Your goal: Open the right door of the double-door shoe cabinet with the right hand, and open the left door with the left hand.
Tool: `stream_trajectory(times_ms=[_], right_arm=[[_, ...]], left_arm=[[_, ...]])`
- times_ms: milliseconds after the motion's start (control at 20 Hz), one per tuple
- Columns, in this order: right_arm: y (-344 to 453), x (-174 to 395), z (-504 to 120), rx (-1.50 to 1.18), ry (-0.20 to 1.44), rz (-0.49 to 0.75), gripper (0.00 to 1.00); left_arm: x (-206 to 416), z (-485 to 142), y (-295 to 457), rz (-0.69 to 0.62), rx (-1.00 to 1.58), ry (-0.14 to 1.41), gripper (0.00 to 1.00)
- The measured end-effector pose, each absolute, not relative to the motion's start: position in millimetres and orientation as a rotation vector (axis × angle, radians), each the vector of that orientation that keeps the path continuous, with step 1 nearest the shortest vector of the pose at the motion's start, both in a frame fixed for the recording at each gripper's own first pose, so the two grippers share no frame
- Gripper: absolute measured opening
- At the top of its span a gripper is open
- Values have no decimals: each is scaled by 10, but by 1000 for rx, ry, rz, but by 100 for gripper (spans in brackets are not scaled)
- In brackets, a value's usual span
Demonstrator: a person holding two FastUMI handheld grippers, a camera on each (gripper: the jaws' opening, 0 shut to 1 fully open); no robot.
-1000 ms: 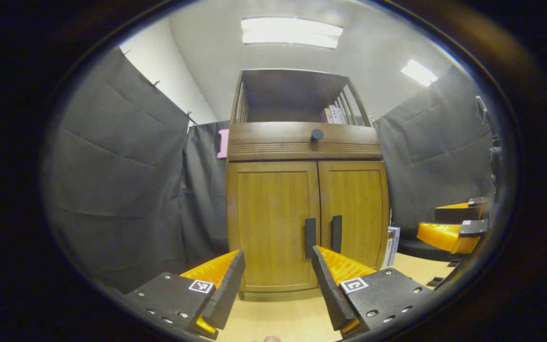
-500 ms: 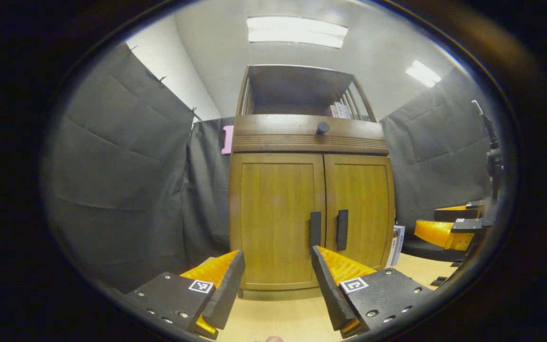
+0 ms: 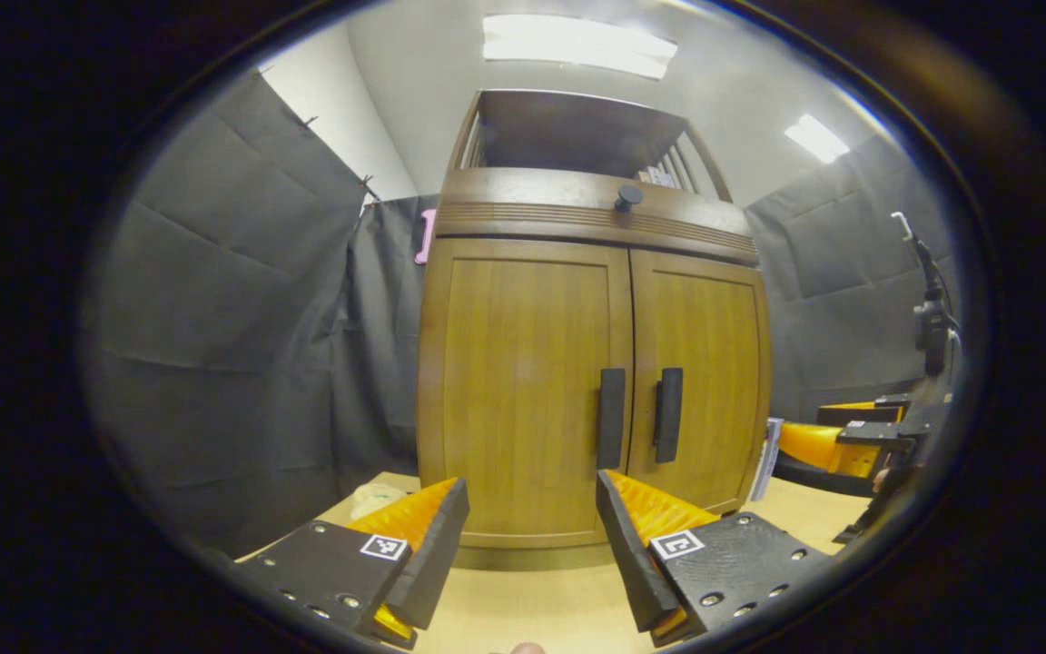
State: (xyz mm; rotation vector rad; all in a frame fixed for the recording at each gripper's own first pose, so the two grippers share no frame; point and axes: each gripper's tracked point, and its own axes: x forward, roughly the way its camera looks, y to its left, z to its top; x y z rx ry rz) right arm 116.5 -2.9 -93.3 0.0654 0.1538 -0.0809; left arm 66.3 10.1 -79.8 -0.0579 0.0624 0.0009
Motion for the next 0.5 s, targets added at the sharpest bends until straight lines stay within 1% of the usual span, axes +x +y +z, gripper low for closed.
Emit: stream_trajectory(times_ms=[200, 350, 400, 450, 500], right_arm=[[-25, 1486, -972, 88, 160, -73, 95], [70, 1724, -930, 101, 146, -47, 95], [113, 1792, -910, 110, 142, -34, 95], [149, 1860, -898, 120, 138, -27, 95], [183, 1922, -888, 127, 135, -19, 95]], left_arm=[[1001, -870, 116, -22, -60, 61, 81], [1176, -961, 133, -11, -48, 73, 81], [1212, -971, 167, -8, -48, 70, 86], [1245, -968, 186, -9, -54, 65, 81], [1286, -966, 207, -14, -60, 62, 86]])
